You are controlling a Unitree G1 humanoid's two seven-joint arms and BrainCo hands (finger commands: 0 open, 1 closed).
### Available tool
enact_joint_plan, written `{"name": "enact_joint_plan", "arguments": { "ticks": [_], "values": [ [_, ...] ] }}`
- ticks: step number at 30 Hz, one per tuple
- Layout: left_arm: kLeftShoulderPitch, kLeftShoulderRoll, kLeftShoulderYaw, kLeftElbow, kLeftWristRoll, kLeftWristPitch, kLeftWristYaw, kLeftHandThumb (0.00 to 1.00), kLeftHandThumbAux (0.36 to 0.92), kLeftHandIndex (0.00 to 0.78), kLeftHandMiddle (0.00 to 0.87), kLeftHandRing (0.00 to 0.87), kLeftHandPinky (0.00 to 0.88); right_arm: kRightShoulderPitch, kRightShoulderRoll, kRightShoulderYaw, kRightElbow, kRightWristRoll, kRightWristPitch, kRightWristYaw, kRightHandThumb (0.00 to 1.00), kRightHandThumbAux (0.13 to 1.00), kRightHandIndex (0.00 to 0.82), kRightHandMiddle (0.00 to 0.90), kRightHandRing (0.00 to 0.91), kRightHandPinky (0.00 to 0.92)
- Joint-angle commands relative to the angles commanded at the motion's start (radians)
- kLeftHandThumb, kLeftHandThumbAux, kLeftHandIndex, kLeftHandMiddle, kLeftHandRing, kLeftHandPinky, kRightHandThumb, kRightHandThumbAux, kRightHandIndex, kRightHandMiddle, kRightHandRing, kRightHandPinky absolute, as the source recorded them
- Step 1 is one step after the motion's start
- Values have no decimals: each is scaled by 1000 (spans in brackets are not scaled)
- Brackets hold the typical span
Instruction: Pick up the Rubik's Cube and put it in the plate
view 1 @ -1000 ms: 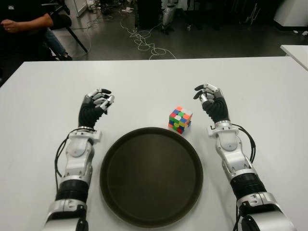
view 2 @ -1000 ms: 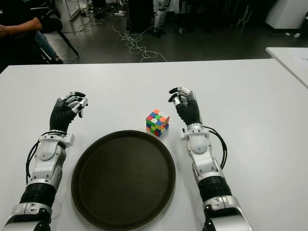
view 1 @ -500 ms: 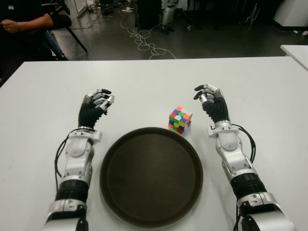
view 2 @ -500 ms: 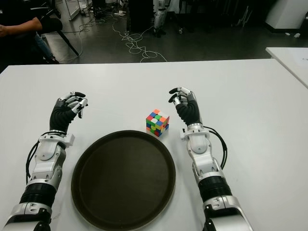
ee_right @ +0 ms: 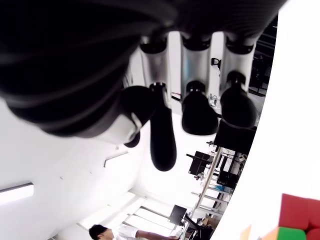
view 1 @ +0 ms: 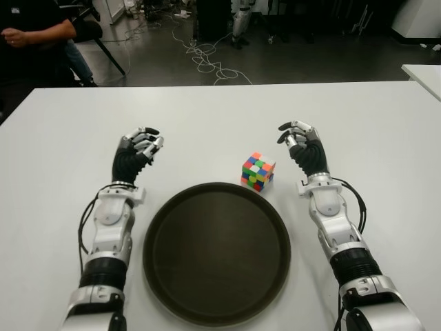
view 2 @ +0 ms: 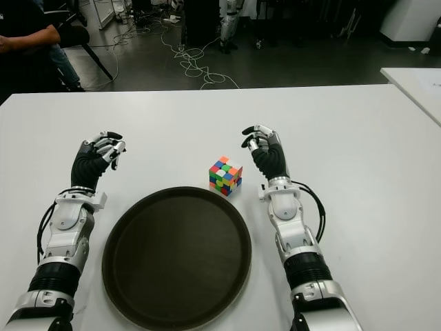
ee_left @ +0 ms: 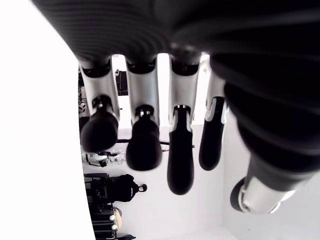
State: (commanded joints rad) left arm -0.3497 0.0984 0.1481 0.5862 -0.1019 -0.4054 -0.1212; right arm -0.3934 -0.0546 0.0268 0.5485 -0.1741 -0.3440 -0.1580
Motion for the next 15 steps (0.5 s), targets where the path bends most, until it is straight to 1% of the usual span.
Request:
{"name": "enact_joint_plan", "arguments": {
  "ticks": [15],
  "values": [
    [3, -6, 3, -3, -12, 3, -7, 843, 663, 415, 578, 736, 762, -1, -4, -1, 0, -4, -4, -6, 849, 673, 428, 599, 776, 767]
  ]
}}
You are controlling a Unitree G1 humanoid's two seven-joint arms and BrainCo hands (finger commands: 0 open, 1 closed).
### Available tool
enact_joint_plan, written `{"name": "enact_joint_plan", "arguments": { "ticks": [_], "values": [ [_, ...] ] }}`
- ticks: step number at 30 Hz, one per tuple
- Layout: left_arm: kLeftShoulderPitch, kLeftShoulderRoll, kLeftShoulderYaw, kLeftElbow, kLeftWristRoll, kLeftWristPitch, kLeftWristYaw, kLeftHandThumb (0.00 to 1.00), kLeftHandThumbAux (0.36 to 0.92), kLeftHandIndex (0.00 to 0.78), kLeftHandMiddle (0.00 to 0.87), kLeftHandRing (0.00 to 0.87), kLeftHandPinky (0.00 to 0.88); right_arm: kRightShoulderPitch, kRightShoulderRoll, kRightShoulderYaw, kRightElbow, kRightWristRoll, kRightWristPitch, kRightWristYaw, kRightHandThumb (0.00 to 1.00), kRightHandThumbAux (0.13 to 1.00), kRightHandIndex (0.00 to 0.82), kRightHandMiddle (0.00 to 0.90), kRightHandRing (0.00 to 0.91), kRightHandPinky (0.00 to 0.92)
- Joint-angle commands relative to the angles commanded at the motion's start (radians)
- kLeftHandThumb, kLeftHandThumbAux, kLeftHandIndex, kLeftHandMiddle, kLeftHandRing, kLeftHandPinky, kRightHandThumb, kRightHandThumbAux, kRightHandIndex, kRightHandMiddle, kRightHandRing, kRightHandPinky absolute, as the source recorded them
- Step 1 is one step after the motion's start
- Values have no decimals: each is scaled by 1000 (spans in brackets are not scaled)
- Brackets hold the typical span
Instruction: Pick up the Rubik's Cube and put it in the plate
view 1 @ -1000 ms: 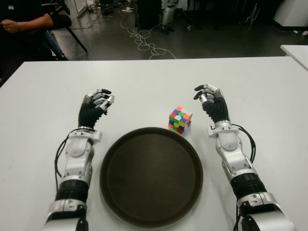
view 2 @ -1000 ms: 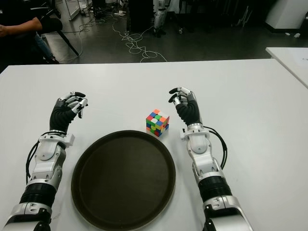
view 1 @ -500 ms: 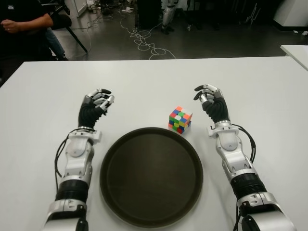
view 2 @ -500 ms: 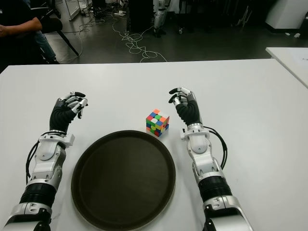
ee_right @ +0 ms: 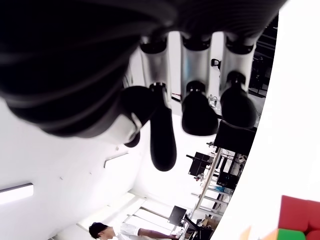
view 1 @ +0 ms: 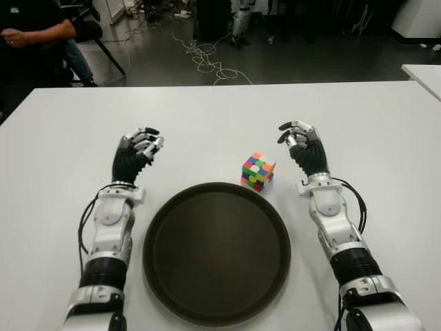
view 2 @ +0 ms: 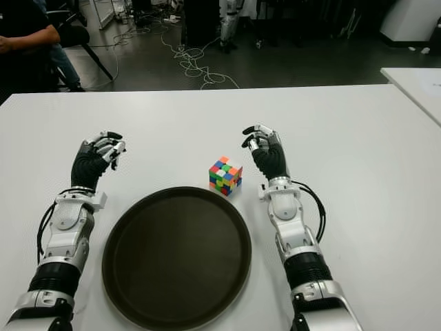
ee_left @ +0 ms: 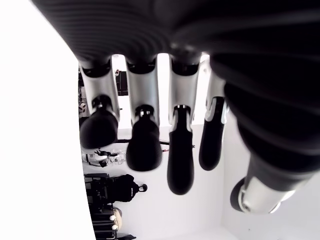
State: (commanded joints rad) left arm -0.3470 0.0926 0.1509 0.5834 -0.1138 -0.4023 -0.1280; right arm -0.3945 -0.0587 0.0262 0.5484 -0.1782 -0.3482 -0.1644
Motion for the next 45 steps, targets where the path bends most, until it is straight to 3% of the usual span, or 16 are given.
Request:
{"name": "enact_joint_plan", "arguments": {
  "ticks": [6, 14, 18, 26, 30, 32, 35, 40, 45],
  "values": [
    [3, 0, -1, -3, 1, 3, 2, 843, 663, 414, 578, 740, 769, -17, -16, 7, 16, -41, -13, -34, 846, 676, 420, 598, 748, 735],
    [2, -1, -4, -1, 9, 1, 9, 844, 662, 415, 580, 744, 775, -46, -60, 37, 45, -151, -103, -121, 833, 684, 397, 508, 567, 565],
    [6, 0, -9, 3, 22, -7, 18, 844, 662, 416, 580, 741, 770, -126, -171, 114, 38, -313, -95, -120, 832, 685, 402, 481, 490, 502],
    [7, -4, -12, 2, 32, -13, 31, 843, 663, 414, 578, 740, 770, -214, -302, 255, 76, -476, -34, 34, 820, 692, 384, 460, 374, 389],
    [12, -4, -14, -9, 29, -8, 28, 843, 663, 413, 578, 740, 772, -248, -341, 318, 59, -547, 1, 99, 712, 716, 394, 339, 338, 359],
    [14, -5, -15, -11, 28, -7, 27, 843, 663, 413, 578, 741, 773, -257, -352, 336, 52, -563, 14, 118, 502, 656, 256, 296, 310, 332],
    [16, -5, -17, -16, 27, -5, 26, 843, 663, 412, 577, 741, 772, -312, -398, 400, 9, -626, 61, 279, 345, 618, 152, 234, 248, 247],
    [14, -4, -19, -14, 33, -4, 34, 842, 664, 411, 573, 735, 763, -357, -443, 466, -12, -681, 64, 430, 243, 576, 58, 137, 137, 113],
    [14, -3, -21, -14, 41, -4, 44, 841, 664, 410, 571, 731, 760, -375, -447, 485, -21, -689, 78, 502, 205, 534, 10, 66, 51, 37]
  ]
}}
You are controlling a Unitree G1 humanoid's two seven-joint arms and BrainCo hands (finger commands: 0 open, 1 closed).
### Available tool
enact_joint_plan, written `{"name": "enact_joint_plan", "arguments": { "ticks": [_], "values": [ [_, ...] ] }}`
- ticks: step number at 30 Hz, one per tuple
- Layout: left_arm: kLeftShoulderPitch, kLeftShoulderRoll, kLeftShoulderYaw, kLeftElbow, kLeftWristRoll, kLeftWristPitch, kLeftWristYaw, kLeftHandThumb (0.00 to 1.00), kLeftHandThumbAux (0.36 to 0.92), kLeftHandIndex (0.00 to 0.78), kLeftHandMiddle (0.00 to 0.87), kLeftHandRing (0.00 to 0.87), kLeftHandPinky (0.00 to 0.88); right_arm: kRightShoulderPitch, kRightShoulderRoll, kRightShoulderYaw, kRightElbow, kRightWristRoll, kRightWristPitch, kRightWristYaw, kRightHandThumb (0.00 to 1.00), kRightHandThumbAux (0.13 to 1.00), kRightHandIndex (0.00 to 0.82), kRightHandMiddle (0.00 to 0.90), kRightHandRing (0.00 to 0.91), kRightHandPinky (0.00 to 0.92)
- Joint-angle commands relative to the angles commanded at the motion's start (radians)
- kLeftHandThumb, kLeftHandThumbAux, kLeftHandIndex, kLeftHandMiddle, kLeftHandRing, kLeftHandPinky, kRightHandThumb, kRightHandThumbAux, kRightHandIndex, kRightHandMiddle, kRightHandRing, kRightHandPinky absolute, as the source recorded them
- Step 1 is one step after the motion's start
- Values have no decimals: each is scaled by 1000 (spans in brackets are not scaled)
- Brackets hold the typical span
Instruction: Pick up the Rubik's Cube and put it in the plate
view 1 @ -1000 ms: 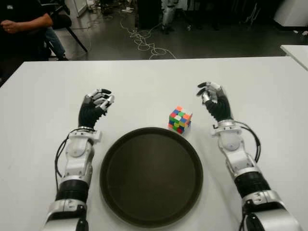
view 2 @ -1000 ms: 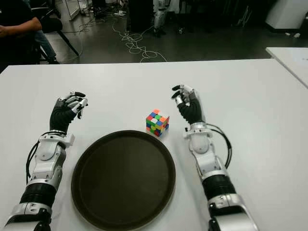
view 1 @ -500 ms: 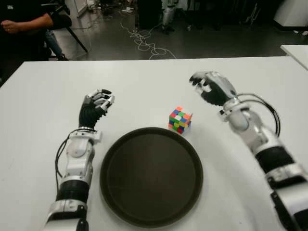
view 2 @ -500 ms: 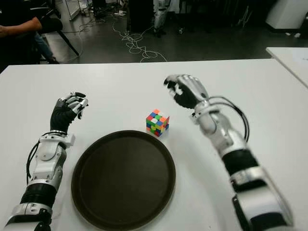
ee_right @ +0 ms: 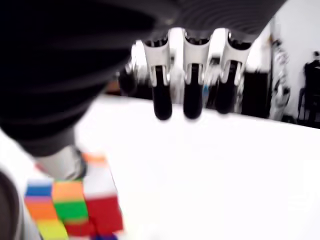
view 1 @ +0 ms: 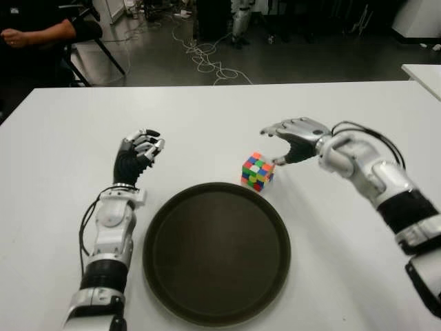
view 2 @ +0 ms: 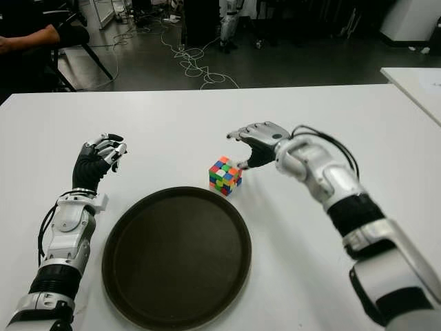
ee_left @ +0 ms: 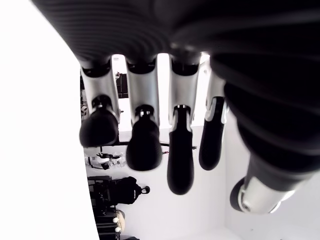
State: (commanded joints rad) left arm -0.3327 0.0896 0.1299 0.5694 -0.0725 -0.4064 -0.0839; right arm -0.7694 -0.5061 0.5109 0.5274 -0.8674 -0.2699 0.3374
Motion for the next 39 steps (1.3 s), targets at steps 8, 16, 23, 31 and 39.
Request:
{"name": "enact_joint_plan", "arguments": {
  "ticks": [8, 16, 23, 31, 39],
  "values": [
    [4, 1, -1, -6, 9, -5, 0, 842, 664, 411, 576, 737, 767, -5, 35, 12, 56, 4, 45, -11, 120, 465, 0, 8, 3, 2],
    [7, 3, -2, -11, 11, -6, -5, 842, 663, 411, 572, 735, 766, -13, 50, 11, 93, 17, 55, -16, 60, 403, 0, 0, 0, 0],
    [5, 3, -1, -10, 5, -2, -11, 842, 663, 411, 569, 732, 764, -22, 61, 10, 127, 22, 48, -29, 52, 402, 0, 0, 0, 0],
    [5, 2, 1, -9, -1, -3, -18, 842, 663, 411, 571, 735, 770, -42, 77, 23, 194, 11, 44, -59, 28, 418, 0, 0, 0, 0],
    [6, 0, 4, -15, -11, 6, -26, 843, 662, 413, 571, 736, 771, -56, 87, 42, 240, 10, 44, -88, 12, 445, 0, 0, 0, 0]
  ]
}}
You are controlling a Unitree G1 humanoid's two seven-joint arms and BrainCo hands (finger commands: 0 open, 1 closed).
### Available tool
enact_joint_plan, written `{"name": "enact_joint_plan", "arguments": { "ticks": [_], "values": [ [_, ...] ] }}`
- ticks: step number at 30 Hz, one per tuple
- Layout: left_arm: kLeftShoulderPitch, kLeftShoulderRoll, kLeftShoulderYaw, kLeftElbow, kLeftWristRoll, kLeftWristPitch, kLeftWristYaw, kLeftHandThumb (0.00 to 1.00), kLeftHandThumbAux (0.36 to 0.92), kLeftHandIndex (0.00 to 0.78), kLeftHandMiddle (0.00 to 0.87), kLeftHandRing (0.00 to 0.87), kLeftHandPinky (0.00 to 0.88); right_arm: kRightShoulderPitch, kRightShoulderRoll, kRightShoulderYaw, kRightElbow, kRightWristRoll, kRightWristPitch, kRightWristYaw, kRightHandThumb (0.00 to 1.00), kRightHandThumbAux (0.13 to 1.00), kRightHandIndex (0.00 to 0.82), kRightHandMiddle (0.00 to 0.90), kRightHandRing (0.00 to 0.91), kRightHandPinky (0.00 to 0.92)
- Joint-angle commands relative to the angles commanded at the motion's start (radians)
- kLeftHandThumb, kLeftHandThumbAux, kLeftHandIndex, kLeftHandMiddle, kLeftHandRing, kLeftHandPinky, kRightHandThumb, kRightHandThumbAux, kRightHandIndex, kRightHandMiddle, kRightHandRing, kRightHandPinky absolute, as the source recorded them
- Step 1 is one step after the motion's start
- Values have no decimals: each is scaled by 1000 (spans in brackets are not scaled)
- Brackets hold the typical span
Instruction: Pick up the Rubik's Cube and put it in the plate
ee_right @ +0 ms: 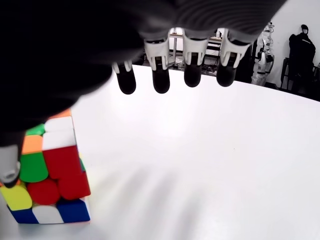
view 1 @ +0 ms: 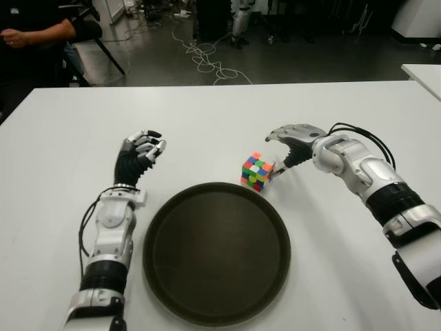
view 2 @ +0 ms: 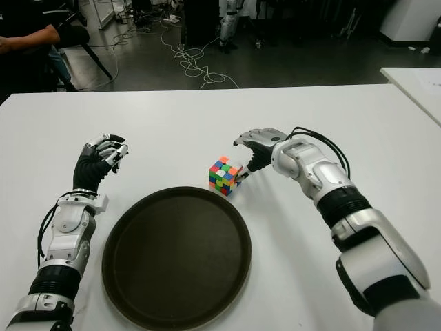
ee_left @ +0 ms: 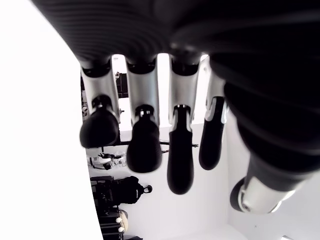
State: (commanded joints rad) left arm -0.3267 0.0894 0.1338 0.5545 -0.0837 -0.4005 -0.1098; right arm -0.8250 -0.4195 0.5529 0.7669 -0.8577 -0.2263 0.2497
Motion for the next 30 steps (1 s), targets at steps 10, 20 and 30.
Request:
{"name": "enact_joint_plan", "arguments": {
  "ticks": [10, 20, 30],
  "values": [
    [1, 5, -3, -3, 10, 11, -3, 842, 662, 412, 567, 731, 767, -4, 2, 10, 1, 2, 4, -1, 0, 464, 0, 0, 0, 0],
    [0, 7, -5, 4, 21, -1, 1, 842, 663, 410, 567, 726, 756, -9, 4, 21, 16, 0, -4, -10, 3, 476, 0, 0, 0, 0],
    [-4, 6, -5, 15, 27, -8, 5, 842, 664, 411, 574, 732, 762, -12, 10, 28, 15, -2, 27, -6, 0, 479, 0, 0, 0, 0]
  ]
}}
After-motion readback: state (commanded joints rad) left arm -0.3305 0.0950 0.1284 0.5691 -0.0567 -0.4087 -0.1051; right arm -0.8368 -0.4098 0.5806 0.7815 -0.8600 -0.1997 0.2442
